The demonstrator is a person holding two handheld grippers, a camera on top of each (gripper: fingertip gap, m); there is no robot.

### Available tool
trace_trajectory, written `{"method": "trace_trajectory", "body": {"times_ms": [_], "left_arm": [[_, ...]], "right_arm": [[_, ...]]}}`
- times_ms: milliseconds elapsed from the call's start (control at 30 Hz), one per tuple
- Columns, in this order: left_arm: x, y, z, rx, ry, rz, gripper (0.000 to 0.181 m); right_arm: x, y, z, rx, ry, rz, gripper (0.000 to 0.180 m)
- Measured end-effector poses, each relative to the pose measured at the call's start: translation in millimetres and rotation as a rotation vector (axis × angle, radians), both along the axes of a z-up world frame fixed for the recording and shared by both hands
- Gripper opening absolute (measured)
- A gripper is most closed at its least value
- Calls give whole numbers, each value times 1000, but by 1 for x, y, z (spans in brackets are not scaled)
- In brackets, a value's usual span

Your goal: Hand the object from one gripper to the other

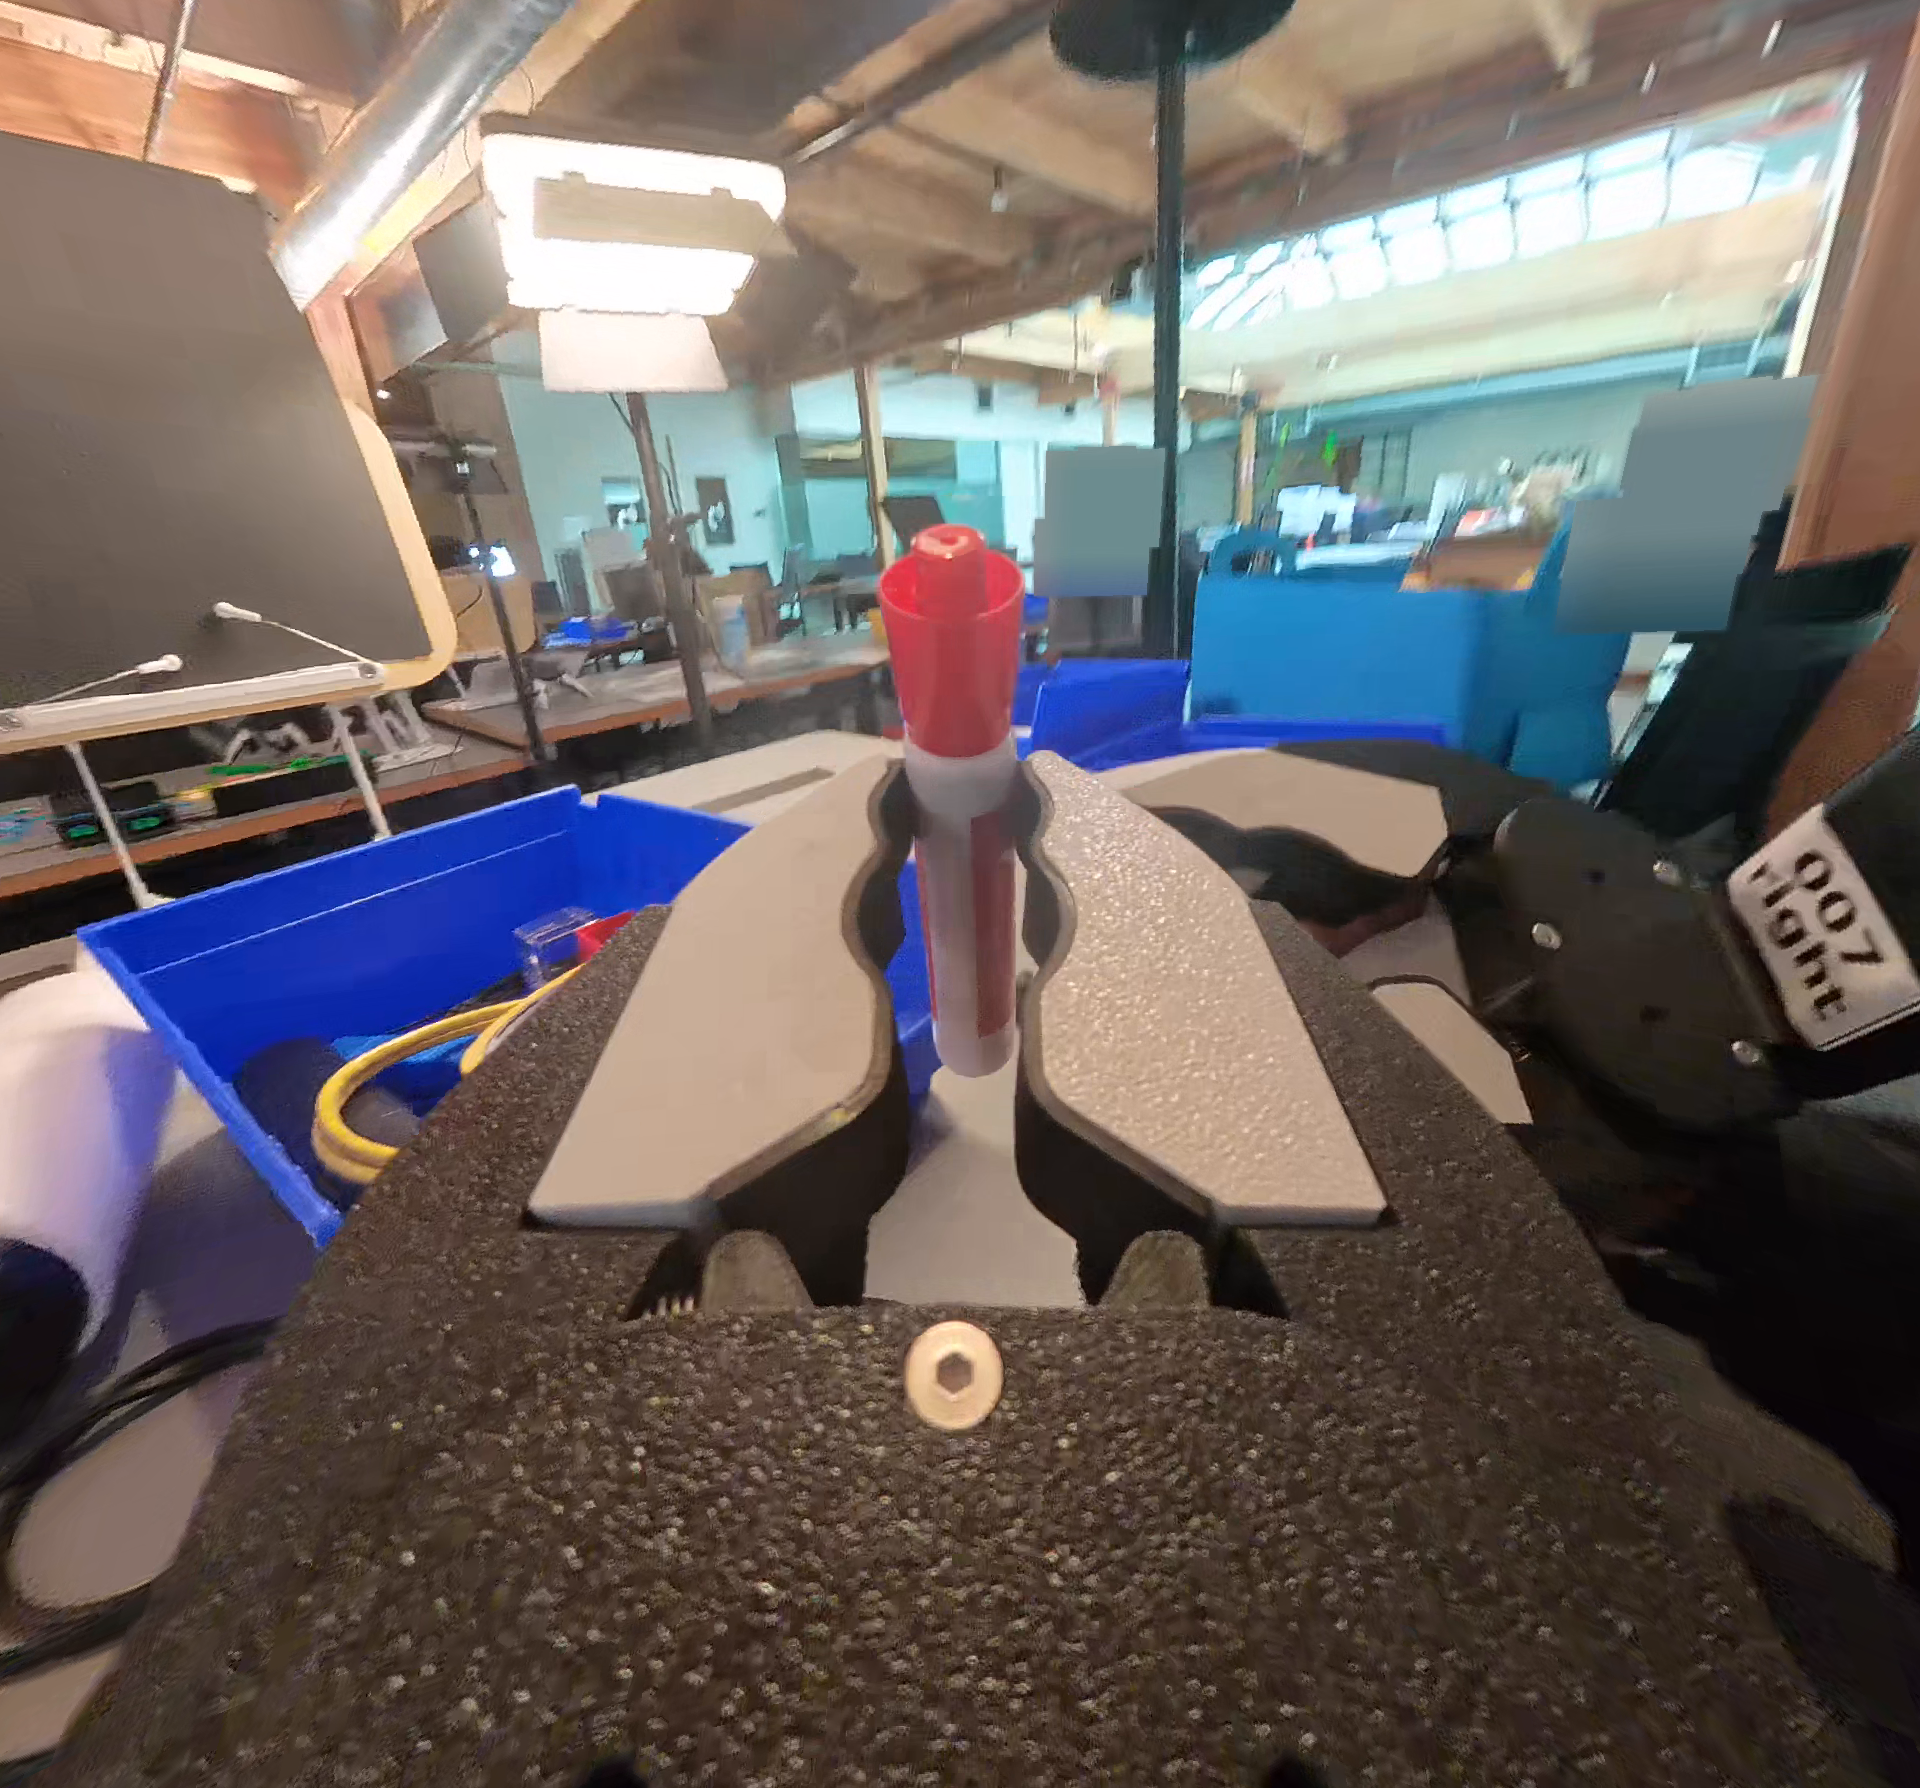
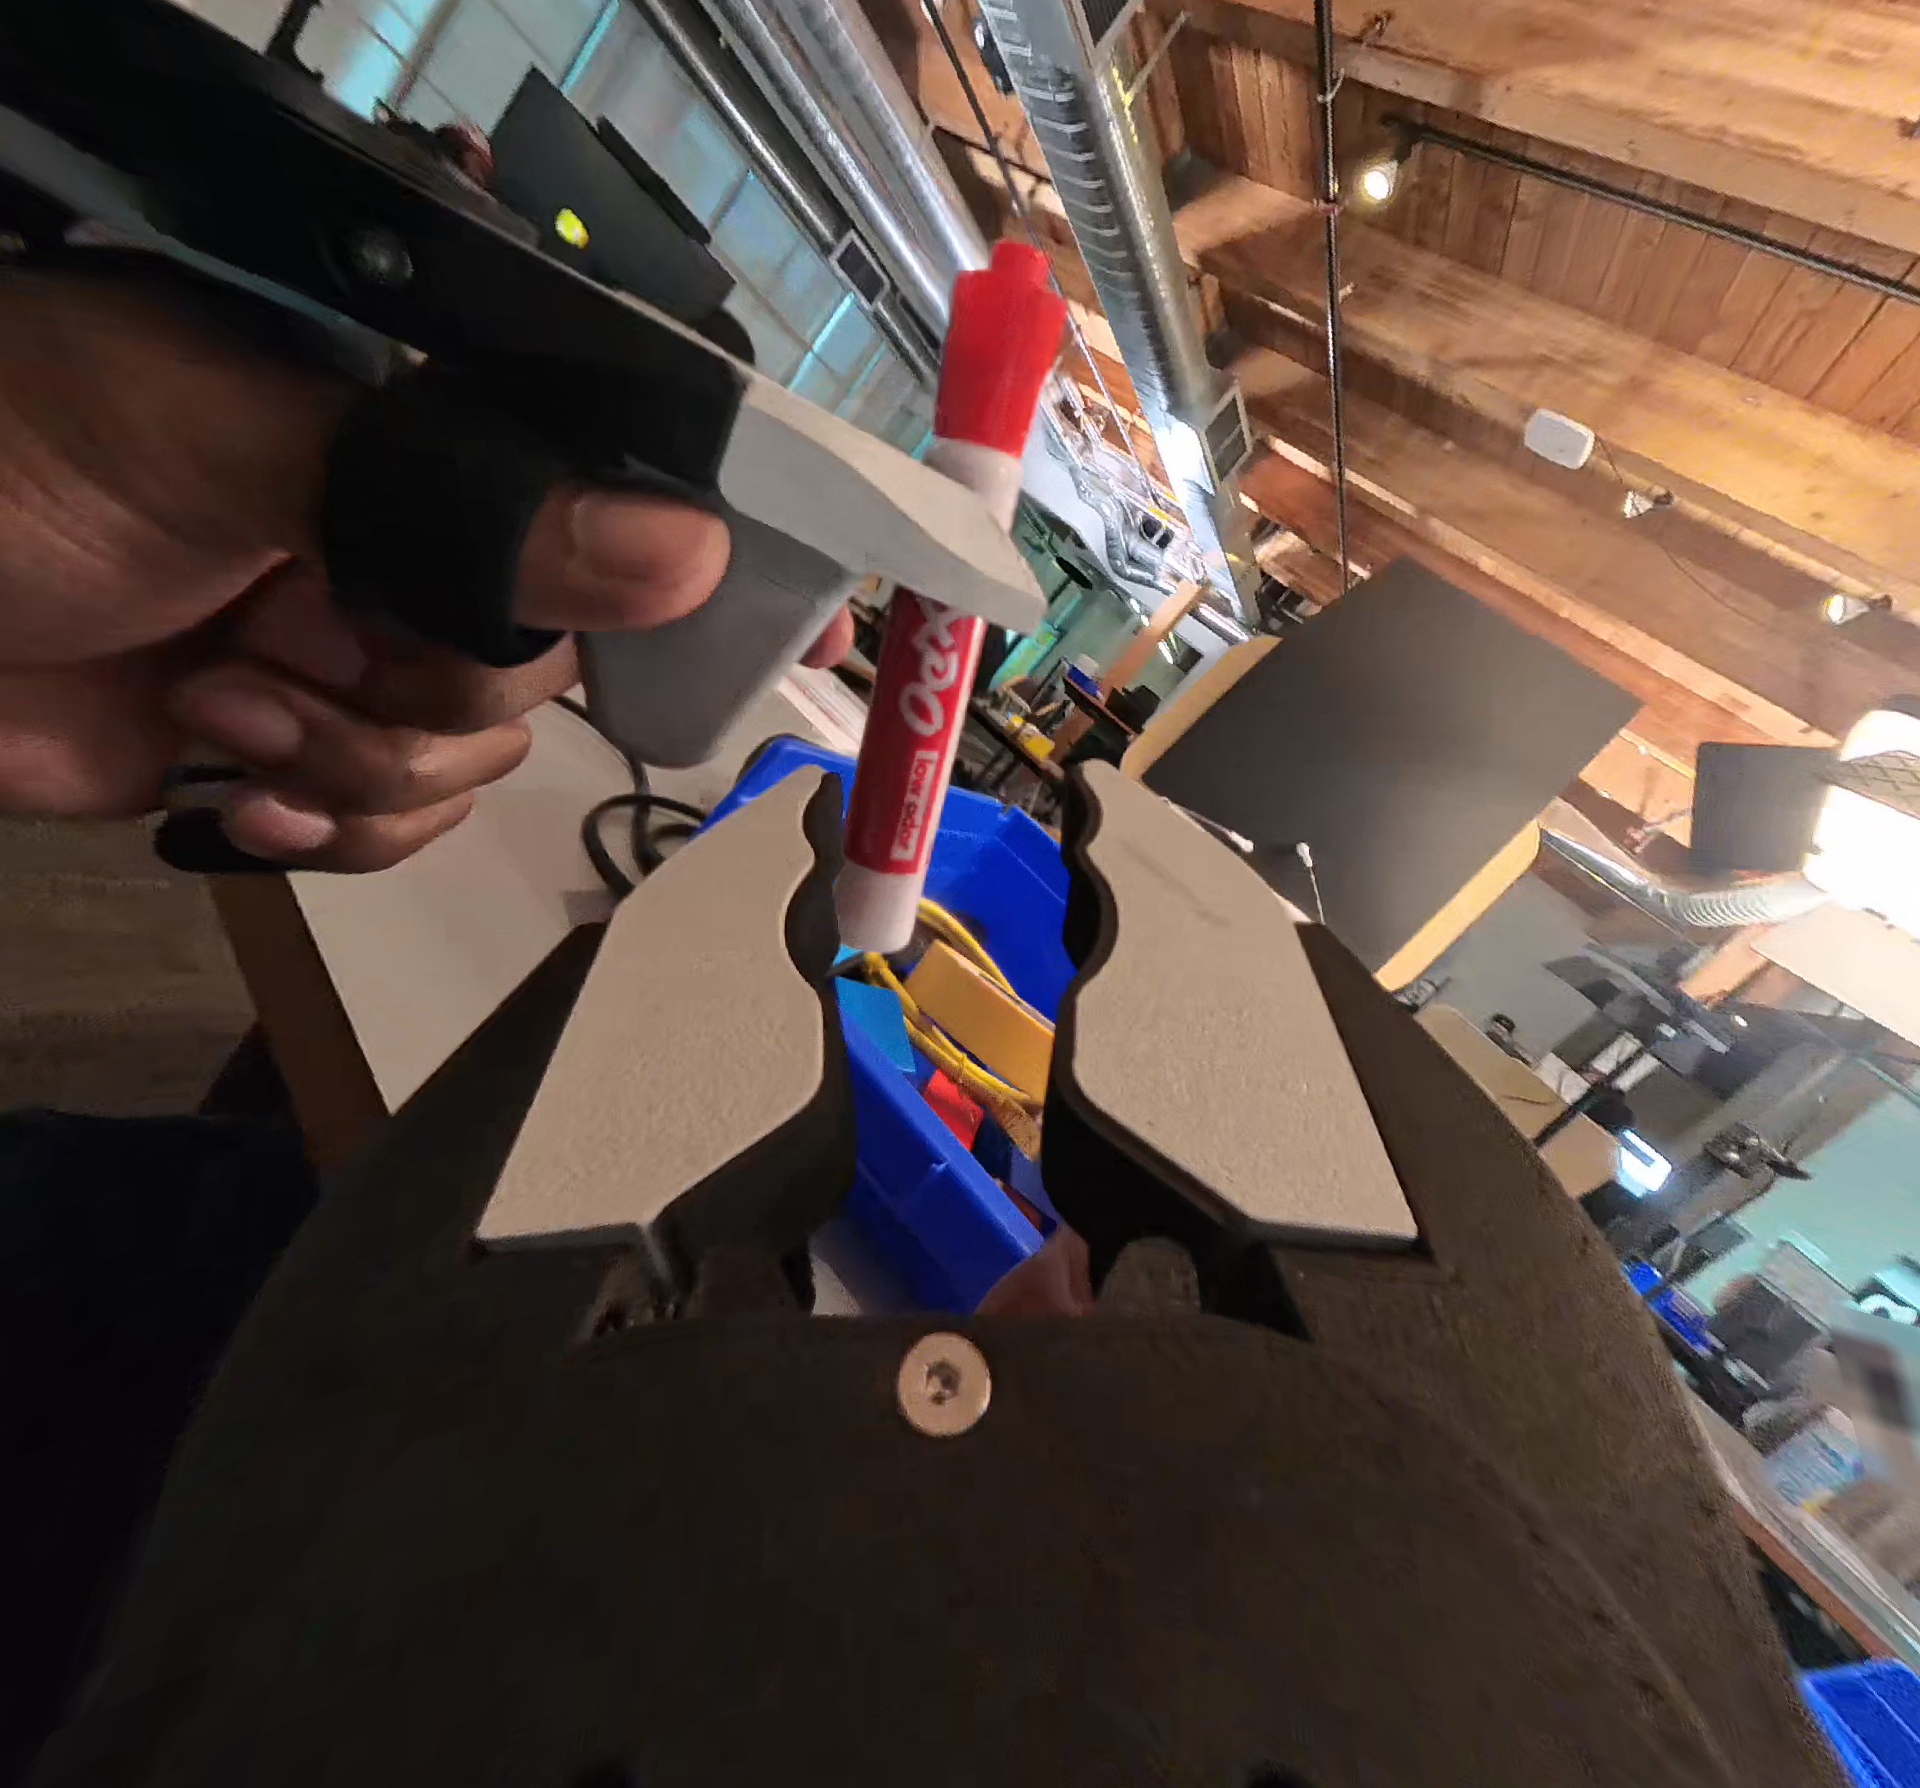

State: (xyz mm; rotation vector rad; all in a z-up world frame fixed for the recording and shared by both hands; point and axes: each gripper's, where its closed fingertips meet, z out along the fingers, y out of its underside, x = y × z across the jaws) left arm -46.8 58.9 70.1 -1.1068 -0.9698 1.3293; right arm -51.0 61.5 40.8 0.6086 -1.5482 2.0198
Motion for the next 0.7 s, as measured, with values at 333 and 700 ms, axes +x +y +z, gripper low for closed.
{"method": "trace_trajectory", "body": {"times_ms": [333,700], "left_arm": [[-8,26,-3,-49,-18,-123,19],[12,21,-8,201,-5,-565,41]], "right_arm": [[-11,-4,-7,60,-157,-22,20],[24,14,-15,450,-844,722,19]]}}
